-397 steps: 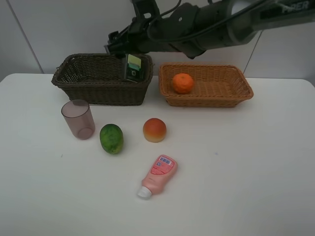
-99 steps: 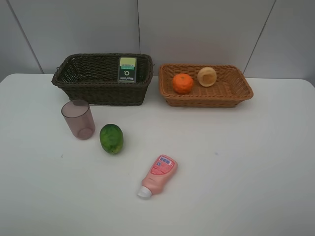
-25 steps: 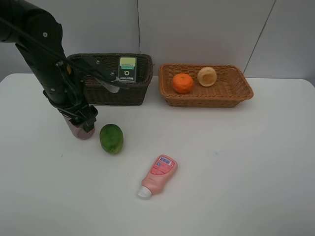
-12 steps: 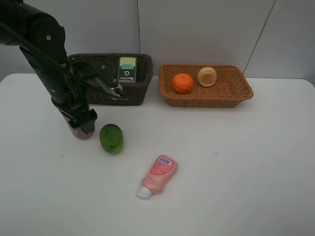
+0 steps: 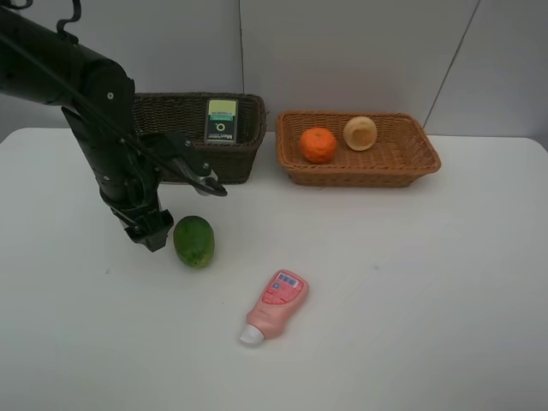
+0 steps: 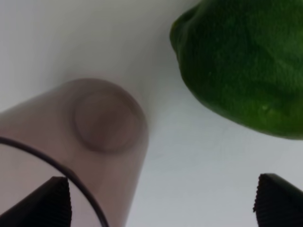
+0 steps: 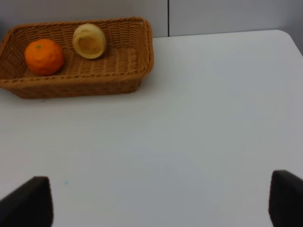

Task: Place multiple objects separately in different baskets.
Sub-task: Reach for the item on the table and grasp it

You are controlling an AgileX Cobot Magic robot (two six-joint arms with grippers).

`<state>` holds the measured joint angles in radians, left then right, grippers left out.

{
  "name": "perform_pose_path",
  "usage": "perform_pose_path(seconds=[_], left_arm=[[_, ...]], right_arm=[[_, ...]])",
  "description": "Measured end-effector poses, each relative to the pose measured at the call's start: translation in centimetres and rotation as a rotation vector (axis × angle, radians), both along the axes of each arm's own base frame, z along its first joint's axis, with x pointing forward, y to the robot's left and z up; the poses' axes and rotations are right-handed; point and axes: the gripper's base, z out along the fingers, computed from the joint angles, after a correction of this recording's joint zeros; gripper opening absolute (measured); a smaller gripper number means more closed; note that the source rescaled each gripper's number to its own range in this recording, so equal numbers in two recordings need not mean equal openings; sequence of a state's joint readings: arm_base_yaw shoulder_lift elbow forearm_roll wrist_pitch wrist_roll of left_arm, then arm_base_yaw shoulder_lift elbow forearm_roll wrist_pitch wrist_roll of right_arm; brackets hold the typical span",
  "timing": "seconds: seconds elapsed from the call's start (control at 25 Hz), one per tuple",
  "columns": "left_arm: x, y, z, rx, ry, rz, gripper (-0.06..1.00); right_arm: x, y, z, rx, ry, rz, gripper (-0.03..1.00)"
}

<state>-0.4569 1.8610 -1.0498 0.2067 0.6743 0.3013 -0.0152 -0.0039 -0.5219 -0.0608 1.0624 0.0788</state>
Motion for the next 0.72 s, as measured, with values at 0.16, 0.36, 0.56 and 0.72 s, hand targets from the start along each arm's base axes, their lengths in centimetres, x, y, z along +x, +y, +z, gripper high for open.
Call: perform_pose_path(seconds=[0.16, 0.36, 0.56, 0.72], left_arm=[[0.09, -0.05, -0.66, 0.006, 0.012, -0.002, 1.0], [0.1, -0.05, -0.83, 0.008, 0.016, -0.002, 0.96], [0.11, -0.04, -0.82, 0.009, 0.015, -0.004, 0.57], [0.11, -0.04, -0.82, 0.009, 0.015, -0.004, 0.25]], right_arm=[[0.0, 0.0, 0.0, 0.0, 0.0, 0.0, 0.97], [0.0, 0.0, 0.0, 0.0, 0.0, 0.0, 0.97], [0.0, 0.0, 0.0, 0.0, 0.0, 0.0, 0.97], [0.0, 0.0, 0.0, 0.0, 0.0, 0.0, 0.97]])
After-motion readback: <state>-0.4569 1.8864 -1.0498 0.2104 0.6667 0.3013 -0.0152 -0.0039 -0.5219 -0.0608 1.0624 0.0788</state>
